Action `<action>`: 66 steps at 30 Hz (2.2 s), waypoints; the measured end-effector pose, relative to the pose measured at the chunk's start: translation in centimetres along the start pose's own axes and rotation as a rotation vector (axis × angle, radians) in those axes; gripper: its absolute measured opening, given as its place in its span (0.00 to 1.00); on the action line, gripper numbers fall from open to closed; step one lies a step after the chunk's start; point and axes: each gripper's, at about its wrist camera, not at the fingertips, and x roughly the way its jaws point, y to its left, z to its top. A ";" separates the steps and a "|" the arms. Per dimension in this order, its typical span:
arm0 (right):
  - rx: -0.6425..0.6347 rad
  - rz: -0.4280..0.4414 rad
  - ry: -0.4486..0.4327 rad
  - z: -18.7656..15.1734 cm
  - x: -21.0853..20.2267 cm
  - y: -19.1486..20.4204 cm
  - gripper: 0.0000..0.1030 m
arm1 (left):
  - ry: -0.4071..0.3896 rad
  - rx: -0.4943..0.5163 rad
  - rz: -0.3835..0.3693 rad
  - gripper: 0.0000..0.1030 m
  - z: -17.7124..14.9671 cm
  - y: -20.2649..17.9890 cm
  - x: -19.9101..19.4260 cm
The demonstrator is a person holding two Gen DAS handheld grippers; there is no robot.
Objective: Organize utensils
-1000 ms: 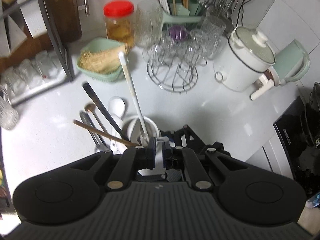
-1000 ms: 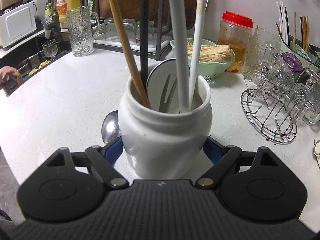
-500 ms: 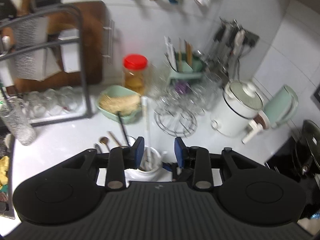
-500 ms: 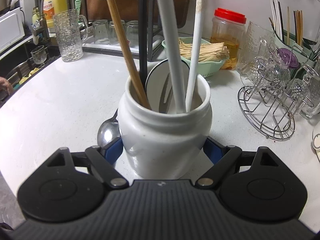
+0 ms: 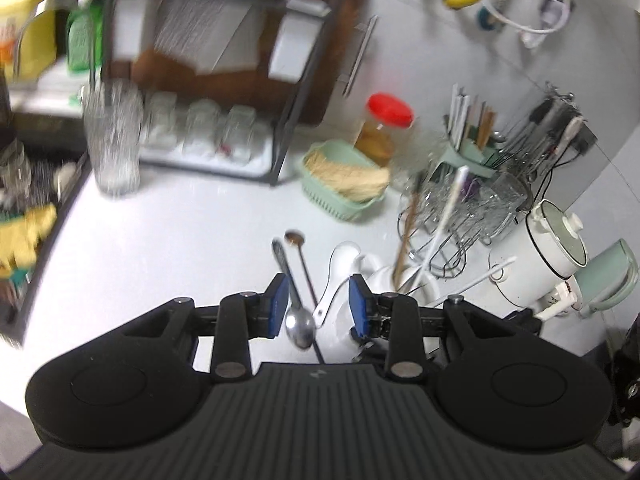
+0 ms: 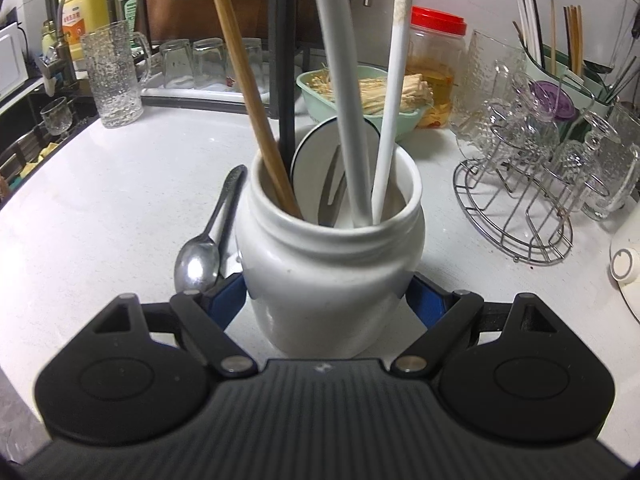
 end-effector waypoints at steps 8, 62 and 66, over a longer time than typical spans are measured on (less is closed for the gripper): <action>0.018 -0.037 0.011 -0.9 -0.8 -0.2 0.86 | 0.050 -0.064 -0.016 0.37 -1.5 3.6 4.4; 0.125 -0.140 0.004 1.5 -1.1 0.9 0.94 | 0.353 0.123 0.064 0.16 5.8 3.5 29.1; 0.119 -0.134 0.004 1.3 -0.9 0.7 0.94 | 0.337 0.082 0.055 0.15 5.4 4.4 28.4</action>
